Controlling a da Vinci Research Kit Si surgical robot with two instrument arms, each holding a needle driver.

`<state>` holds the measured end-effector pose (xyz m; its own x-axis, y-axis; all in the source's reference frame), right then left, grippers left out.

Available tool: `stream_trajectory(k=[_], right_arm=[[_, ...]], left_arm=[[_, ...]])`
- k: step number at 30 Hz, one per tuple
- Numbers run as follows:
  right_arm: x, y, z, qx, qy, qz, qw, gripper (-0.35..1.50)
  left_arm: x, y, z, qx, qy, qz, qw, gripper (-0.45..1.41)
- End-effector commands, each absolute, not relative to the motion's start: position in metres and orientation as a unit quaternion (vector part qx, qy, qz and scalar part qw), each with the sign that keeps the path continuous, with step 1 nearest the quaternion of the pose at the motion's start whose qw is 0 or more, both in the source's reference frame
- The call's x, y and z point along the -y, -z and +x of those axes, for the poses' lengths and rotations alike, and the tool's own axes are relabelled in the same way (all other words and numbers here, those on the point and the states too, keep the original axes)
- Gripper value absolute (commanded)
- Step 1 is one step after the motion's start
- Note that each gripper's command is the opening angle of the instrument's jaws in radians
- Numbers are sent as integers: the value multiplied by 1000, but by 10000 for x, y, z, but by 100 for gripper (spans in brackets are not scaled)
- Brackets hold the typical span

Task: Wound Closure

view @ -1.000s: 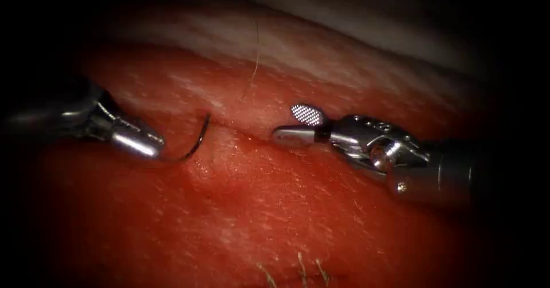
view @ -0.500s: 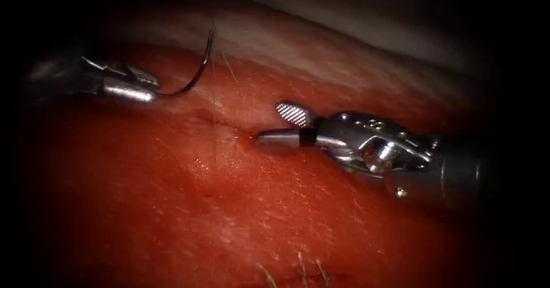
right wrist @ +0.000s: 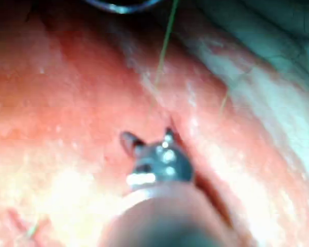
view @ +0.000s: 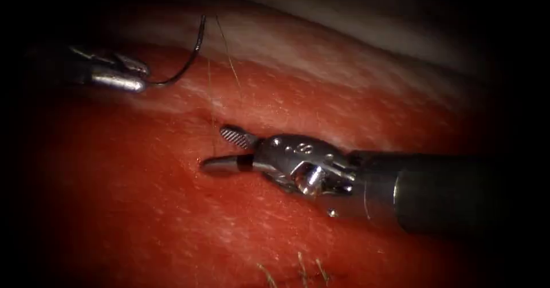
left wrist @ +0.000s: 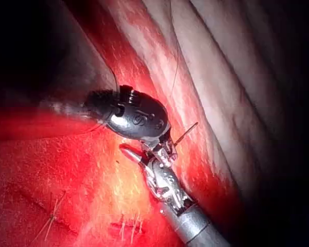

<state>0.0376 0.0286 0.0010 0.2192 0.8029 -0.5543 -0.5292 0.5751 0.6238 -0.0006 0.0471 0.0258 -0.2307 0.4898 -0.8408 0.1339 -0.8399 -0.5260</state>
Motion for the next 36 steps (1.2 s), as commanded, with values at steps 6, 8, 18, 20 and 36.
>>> stream_trajectory(k=[6,8,18,20,36], right_arm=[[-276,-31,393,-431,-417,166,783,69],[-276,-31,392,-431,-417,166,783,69],[-286,-6,391,-442,-423,170,772,73],[-287,-1,391,-441,-427,172,771,73],[-279,13,379,-434,-401,191,784,-35]], left_arm=[[-469,-258,-10,258,-740,-610,119,-35],[-470,-255,-10,256,-739,-612,118,-35],[-475,-244,-4,254,-735,-618,118,-35],[-475,-245,-4,253,-736,-617,118,-35],[-475,-248,3,251,-737,-616,119,-35]])
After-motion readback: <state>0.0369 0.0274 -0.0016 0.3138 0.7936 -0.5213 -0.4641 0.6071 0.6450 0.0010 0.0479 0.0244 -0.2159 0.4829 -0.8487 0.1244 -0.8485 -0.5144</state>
